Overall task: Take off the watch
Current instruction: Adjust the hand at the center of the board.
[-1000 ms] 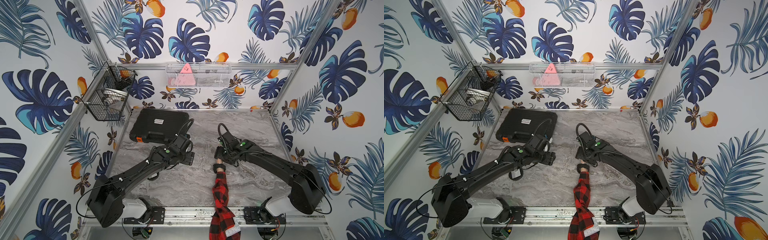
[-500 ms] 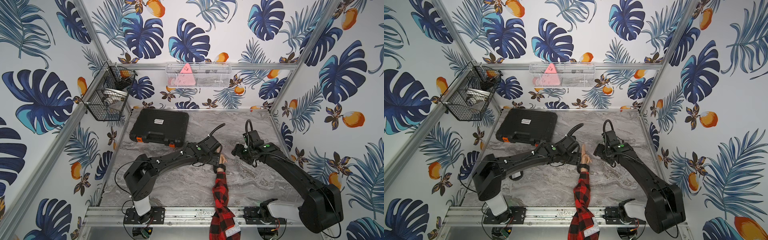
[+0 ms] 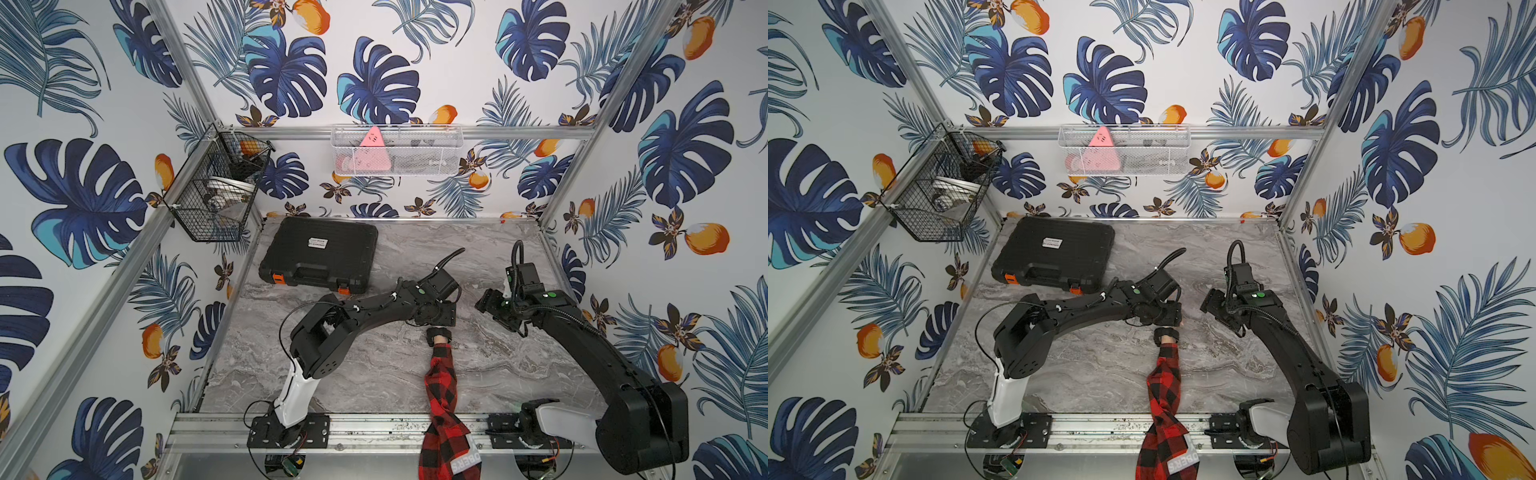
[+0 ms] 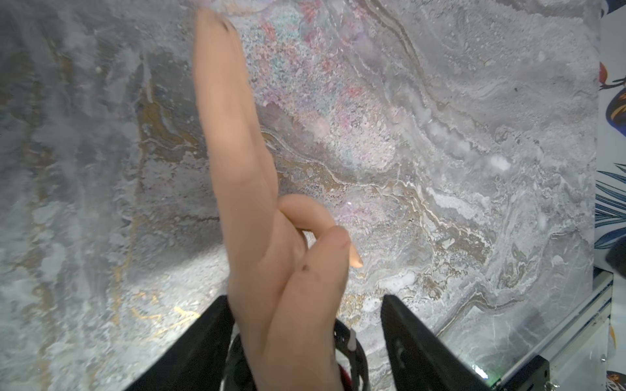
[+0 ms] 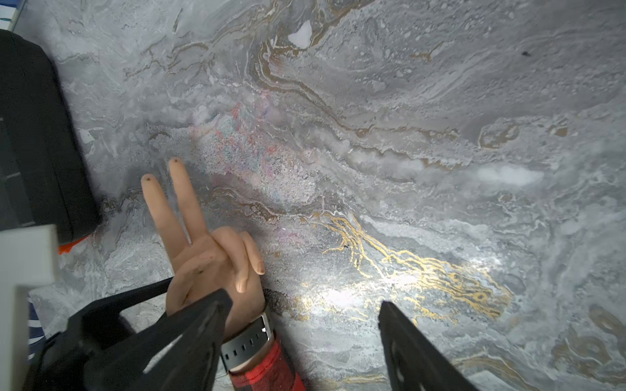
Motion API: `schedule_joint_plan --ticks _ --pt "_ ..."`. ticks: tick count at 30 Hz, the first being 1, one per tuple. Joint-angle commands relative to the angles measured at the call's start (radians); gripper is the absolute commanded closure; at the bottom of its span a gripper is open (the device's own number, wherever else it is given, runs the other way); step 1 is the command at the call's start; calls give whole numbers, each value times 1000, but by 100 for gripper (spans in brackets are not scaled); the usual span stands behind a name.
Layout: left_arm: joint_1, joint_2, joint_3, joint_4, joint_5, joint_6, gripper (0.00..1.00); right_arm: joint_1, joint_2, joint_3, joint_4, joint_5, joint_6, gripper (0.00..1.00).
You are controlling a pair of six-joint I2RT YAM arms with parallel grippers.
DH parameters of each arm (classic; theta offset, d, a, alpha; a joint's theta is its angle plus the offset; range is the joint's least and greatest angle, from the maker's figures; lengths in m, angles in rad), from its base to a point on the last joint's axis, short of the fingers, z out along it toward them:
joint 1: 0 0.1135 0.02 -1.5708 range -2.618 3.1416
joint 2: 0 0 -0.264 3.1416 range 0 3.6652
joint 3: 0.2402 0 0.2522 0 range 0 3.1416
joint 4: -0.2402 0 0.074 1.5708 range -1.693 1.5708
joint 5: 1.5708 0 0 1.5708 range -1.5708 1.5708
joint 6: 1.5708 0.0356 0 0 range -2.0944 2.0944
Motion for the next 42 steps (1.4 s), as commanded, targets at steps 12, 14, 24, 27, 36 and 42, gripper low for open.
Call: schedule_joint_plan --ticks 12,14,24,27,36,42 --pt "29 -89 -101 116 34 -32 66 -5 7 8 -20 -23 -20 25" --pt "32 -121 -122 138 48 -32 70 -5 13 11 -21 -27 -20 25" --pt "52 -166 -159 191 150 -16 76 -5 27 18 -26 -35 -24 25" --pt "53 -166 -161 198 193 12 76 -5 28 23 -27 -37 -25 25" --pt "79 -176 -209 237 316 75 77 -5 45 41 -28 -57 -25 25" --pt "101 -174 -248 278 368 90 78 -4 45 39 -23 -60 -21 25"
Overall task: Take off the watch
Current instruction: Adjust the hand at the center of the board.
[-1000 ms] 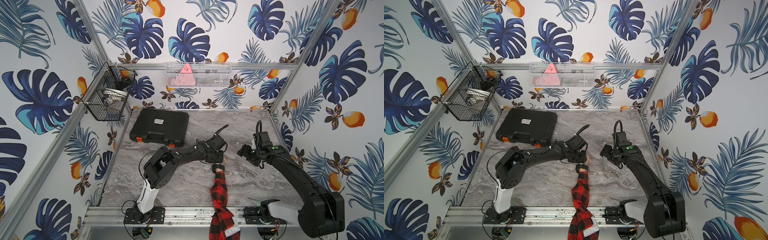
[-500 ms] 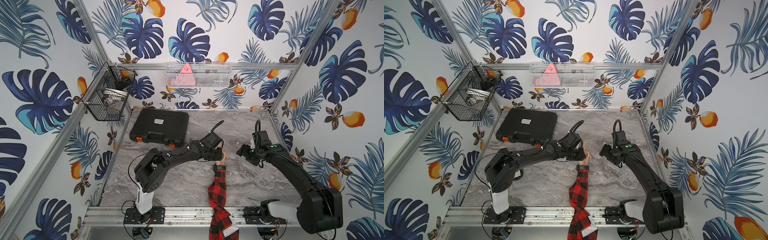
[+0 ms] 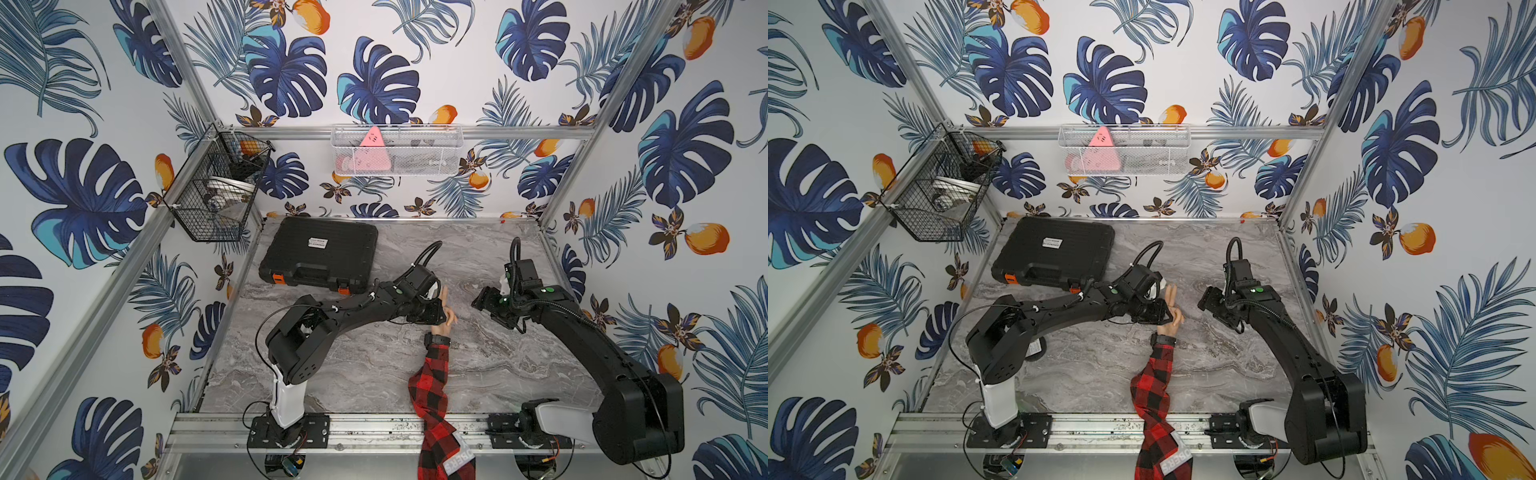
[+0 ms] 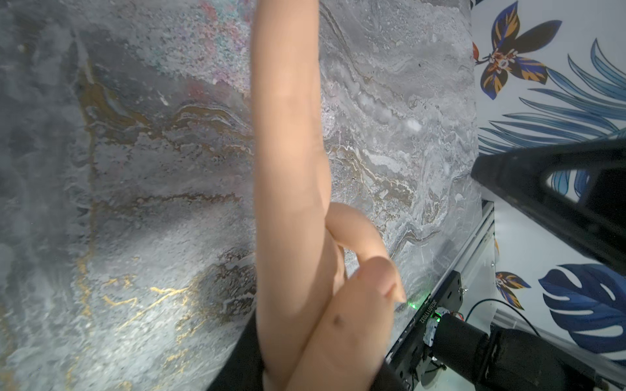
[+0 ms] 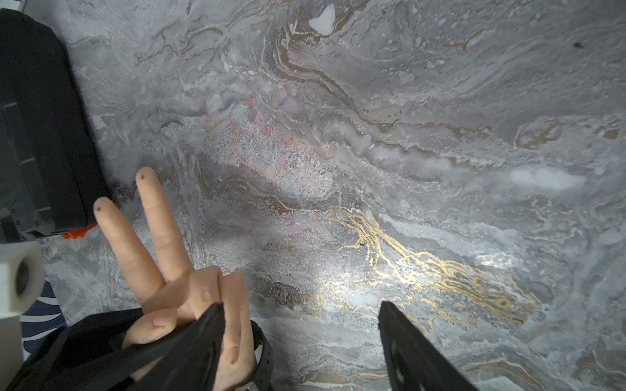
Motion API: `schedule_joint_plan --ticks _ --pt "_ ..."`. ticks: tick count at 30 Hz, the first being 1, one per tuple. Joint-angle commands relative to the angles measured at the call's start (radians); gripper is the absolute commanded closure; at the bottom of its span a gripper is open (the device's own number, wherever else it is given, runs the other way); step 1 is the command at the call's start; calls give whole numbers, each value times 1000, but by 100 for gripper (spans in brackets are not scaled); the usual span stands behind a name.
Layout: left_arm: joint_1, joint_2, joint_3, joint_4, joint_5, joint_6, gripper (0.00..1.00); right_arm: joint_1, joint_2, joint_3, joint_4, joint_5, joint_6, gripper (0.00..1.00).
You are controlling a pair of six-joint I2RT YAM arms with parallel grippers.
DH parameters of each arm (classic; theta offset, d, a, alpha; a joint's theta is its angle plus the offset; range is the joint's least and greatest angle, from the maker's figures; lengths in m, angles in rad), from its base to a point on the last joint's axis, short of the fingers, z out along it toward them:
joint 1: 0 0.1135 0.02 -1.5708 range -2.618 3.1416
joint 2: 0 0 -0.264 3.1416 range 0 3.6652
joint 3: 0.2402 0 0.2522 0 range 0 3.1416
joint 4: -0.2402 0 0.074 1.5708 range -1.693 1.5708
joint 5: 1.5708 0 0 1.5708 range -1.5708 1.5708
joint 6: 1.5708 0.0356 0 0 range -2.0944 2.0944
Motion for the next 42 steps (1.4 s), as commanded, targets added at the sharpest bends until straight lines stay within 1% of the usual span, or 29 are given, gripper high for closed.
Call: schedule_joint_plan --ticks 1,8,12,17,19,22,25,27,32,35,38,42 --pt "14 -8 -20 68 78 14 78 1 1 4 -15 -10 -1 25" --pt "41 16 -48 89 133 47 78 1 7 7 -14 -22 -5 25" --pt "52 39 -38 62 143 102 74 2 10 7 -11 -30 -4 26" --pt "70 55 -20 8 104 159 65 2 8 15 -14 -55 1 26" --pt "71 50 -11 -18 63 184 55 2 1 16 -16 -62 0 26" --pt "71 25 -9 -33 26 198 48 3 -3 16 -21 -78 -9 26" --pt "71 -12 -18 -37 -9 208 46 6 -9 10 -22 -100 -20 26" --pt "74 -33 -20 -48 -31 214 43 9 -15 2 -15 -119 -25 26" --pt "82 -85 -22 -92 -71 237 42 34 -28 -13 9 -164 -44 25" --pt "88 -107 -28 -115 -75 241 43 62 -30 -30 40 -183 -56 25" --pt "91 -131 -43 -139 -90 243 44 111 -17 -37 58 -184 -72 25" --pt "97 -167 -95 -138 -91 224 47 219 -18 -44 96 -139 -99 25"
